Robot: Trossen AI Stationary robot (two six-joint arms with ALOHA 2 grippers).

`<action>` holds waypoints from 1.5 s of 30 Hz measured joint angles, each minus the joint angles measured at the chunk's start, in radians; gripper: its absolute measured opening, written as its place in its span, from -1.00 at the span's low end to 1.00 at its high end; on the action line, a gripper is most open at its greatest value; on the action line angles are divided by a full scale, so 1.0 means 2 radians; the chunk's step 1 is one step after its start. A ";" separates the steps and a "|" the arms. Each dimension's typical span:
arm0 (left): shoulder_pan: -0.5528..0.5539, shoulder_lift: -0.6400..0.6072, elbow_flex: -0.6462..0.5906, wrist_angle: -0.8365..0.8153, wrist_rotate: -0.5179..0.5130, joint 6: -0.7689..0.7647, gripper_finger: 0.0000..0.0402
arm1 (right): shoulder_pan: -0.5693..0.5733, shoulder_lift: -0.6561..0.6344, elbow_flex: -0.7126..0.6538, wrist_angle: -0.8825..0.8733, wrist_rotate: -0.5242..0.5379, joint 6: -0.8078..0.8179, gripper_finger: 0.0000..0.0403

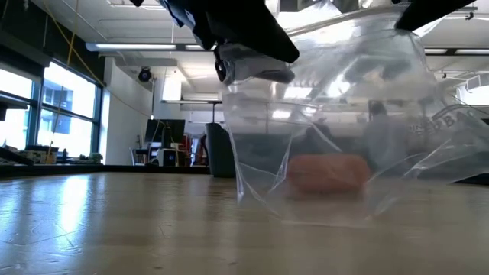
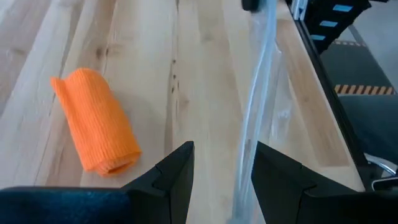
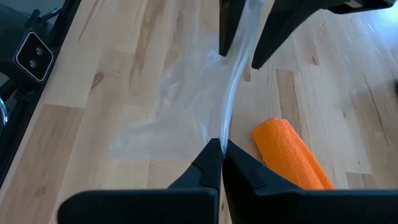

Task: Roll bandage
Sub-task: Put the rolled orange bandage into the transparent zip bag

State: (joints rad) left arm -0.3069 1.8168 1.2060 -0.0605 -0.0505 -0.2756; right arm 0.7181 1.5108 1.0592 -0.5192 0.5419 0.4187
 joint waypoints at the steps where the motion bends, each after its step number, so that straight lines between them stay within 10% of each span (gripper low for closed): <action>1: -0.001 -0.001 0.000 -0.001 0.003 0.003 -0.28 | 0.000 0.000 0.000 0.000 0.000 0.000 -1.00; 13: -0.007 -0.078 0.000 -0.128 -0.001 -0.003 -0.28 | 0.000 0.000 0.000 -0.002 0.000 0.000 -1.00; 20: -0.008 -0.090 0.000 -0.034 -0.087 0.067 -0.28 | 0.000 0.000 0.000 -0.002 0.000 0.000 -1.00; 45: 0.013 -0.033 0.000 0.079 -0.001 -0.016 -0.28 | 0.000 0.000 0.000 -0.006 0.000 0.000 -1.00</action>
State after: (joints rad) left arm -0.2811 1.7511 1.2055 0.0984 -0.0523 -0.3071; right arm 0.7181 1.5108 1.0592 -0.5316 0.5421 0.4183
